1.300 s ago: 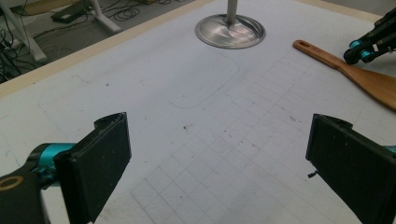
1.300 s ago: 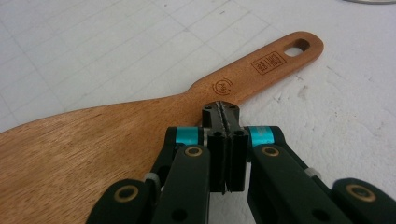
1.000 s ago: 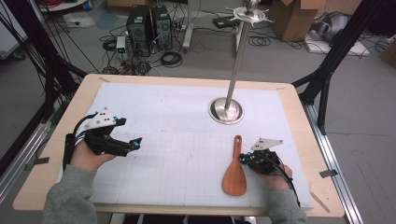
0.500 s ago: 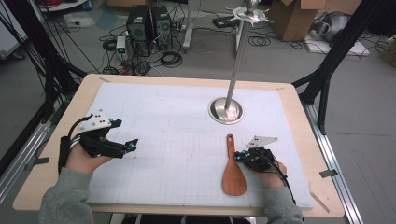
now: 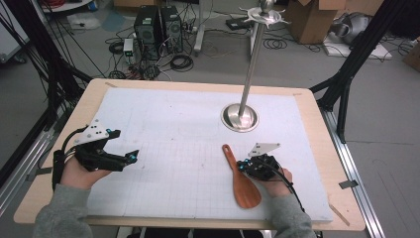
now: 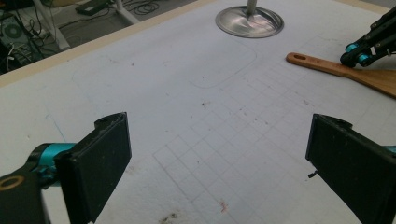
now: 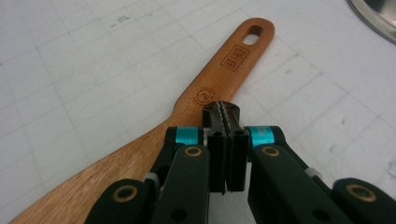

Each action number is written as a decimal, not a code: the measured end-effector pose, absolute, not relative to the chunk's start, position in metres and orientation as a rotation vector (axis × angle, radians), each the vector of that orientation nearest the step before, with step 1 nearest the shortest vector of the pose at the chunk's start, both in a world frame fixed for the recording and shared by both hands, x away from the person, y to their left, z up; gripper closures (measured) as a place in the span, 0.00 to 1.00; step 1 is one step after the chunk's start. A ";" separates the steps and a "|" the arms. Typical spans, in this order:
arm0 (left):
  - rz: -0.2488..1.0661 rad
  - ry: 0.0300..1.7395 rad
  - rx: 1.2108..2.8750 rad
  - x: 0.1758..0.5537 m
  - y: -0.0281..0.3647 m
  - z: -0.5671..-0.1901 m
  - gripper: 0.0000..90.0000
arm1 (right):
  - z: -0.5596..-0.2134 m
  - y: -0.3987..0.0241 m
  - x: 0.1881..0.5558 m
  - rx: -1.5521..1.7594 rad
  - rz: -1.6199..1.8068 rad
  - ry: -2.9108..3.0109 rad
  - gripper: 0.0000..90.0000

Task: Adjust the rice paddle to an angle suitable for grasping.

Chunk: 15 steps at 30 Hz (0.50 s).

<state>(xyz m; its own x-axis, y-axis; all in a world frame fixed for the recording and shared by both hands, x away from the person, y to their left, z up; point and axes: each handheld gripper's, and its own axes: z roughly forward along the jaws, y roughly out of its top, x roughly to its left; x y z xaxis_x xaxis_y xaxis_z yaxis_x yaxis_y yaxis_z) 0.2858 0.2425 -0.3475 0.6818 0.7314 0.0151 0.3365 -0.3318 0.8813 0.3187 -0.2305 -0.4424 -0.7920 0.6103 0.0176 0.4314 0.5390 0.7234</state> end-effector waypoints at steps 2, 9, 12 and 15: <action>0.521 0.836 1.929 0.284 0.245 -0.347 0.08 | -0.442 -0.227 0.319 0.869 1.104 2.552 1.00; 0.530 0.852 1.921 0.280 0.250 -0.347 0.08 | -0.442 -0.216 0.321 0.817 1.104 2.578 1.00; 0.535 0.859 1.919 0.278 0.252 -0.348 0.08 | -0.441 -0.209 0.321 0.783 1.103 2.596 1.00; 0.536 0.862 1.920 0.277 0.253 -0.348 0.08 | -0.441 -0.203 0.320 0.764 1.104 2.610 1.00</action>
<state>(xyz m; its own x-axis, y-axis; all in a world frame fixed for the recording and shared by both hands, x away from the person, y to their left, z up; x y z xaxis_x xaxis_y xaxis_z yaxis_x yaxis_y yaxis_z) 0.2771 0.2527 -0.3478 0.6577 0.7531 0.0141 0.3457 -0.3185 0.8826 0.3198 -0.2031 -0.4411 -0.8447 0.5352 0.0108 0.3805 0.5860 0.7154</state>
